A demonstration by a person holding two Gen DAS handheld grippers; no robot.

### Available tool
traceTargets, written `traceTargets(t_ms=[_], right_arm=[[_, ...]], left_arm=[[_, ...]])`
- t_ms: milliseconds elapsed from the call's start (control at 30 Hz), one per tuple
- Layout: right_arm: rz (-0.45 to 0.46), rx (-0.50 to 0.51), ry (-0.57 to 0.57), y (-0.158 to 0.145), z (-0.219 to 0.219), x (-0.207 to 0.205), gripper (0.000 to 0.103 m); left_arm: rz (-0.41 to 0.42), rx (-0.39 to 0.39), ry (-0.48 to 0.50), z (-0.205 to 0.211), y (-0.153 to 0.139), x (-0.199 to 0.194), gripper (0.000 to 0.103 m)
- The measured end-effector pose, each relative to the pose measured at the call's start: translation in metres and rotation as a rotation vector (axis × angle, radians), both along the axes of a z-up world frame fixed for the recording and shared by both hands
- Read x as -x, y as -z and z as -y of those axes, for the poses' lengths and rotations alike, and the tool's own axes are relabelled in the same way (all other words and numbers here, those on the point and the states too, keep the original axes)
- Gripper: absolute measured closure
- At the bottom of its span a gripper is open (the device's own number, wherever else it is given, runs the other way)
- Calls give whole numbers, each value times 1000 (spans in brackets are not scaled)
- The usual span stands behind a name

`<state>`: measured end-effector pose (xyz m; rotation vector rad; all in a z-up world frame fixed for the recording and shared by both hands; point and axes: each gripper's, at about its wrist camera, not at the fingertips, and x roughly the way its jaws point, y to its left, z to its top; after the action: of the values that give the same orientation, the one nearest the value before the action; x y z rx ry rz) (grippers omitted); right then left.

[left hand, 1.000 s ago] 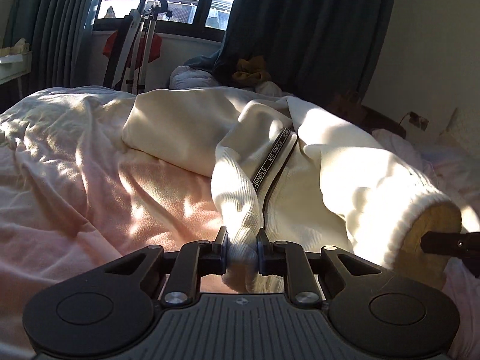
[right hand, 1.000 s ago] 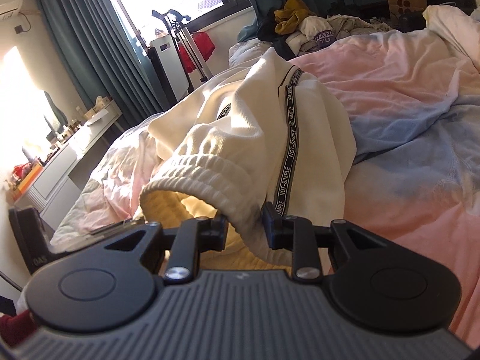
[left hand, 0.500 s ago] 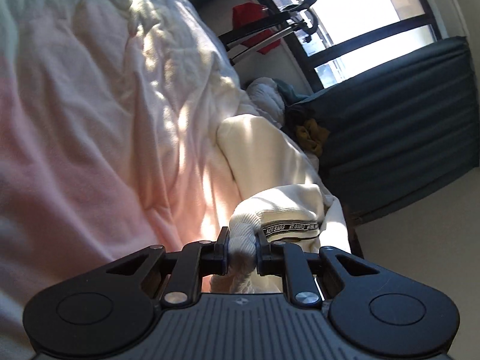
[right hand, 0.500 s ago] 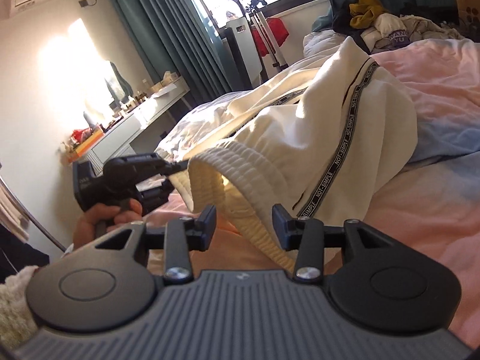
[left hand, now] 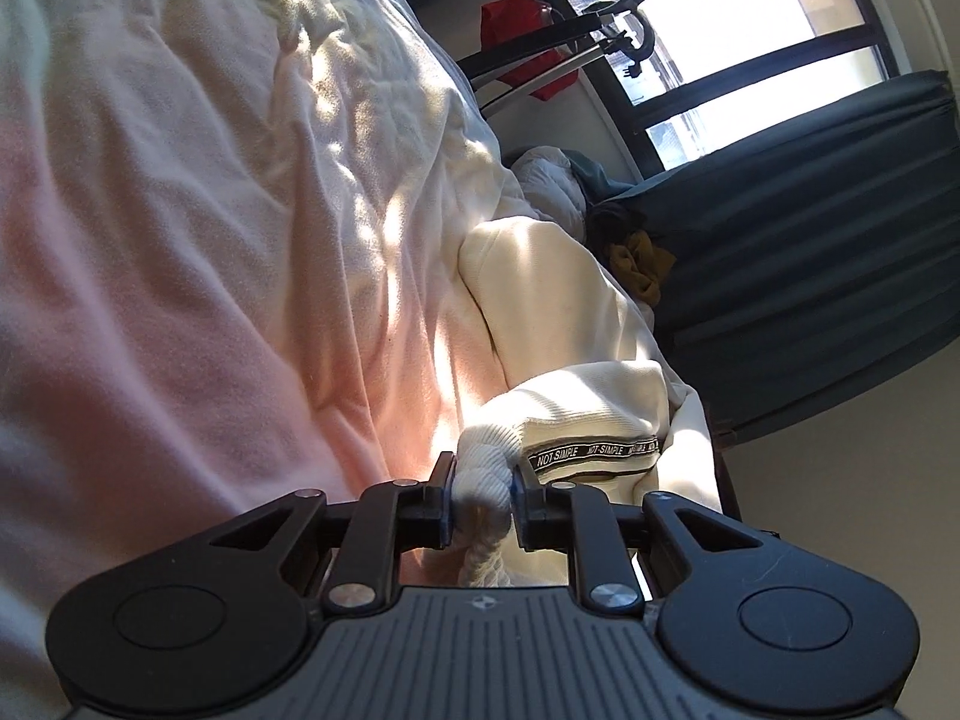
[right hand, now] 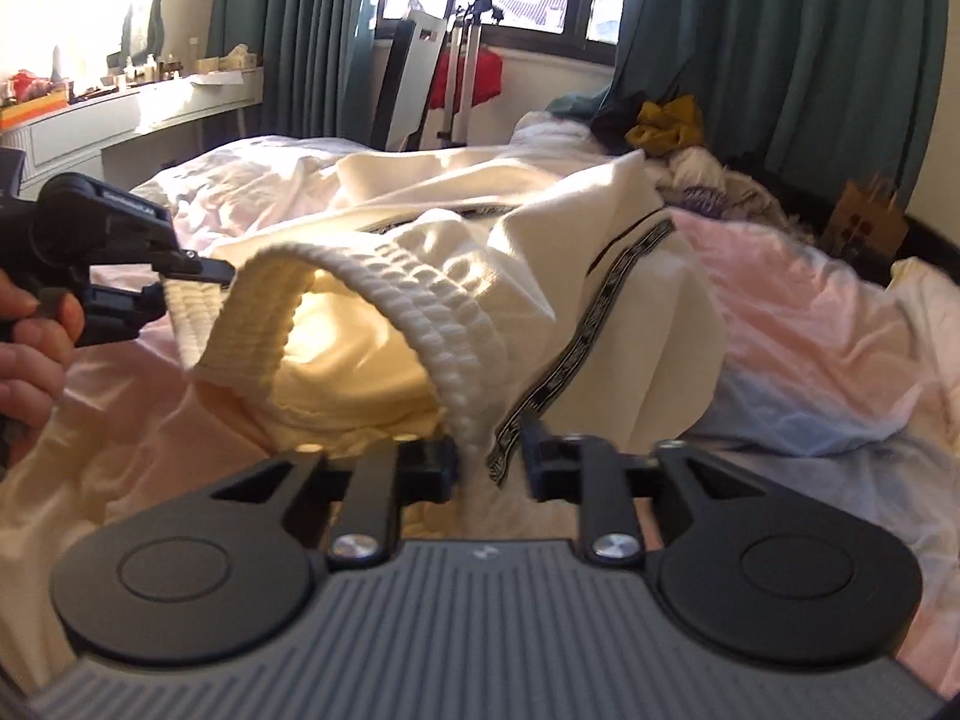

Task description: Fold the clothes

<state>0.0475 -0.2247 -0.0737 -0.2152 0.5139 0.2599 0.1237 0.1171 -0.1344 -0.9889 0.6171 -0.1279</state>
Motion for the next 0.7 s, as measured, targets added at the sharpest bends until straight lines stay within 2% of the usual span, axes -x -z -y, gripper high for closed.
traceTargets(t_ms=[100,200,267,433,500,567,700], right_arm=[[98,36,98,-13,10,15,89],[150,82,237,-15,27,19,89],[48,35,300,-8,42,8,88],[-340,-215,335,27,75,-23,87],[-350,-309,333,22,80,-19,85],[-335,-396,308,11,86,-9,84],[-275,-583,235,-7,101,15,73]], left_arm=[[20,-3,22,2,-6,4,81],[31,-35,69,9,-16,7,75],[47,-45,71,8,-23,15,72],[99,-38,59,0,-41,37,69],[122,-22,58,-5,-47,45,69],[145,-75,78,-2,-59,51,69],[181,-370,177,35,-79,56,69]])
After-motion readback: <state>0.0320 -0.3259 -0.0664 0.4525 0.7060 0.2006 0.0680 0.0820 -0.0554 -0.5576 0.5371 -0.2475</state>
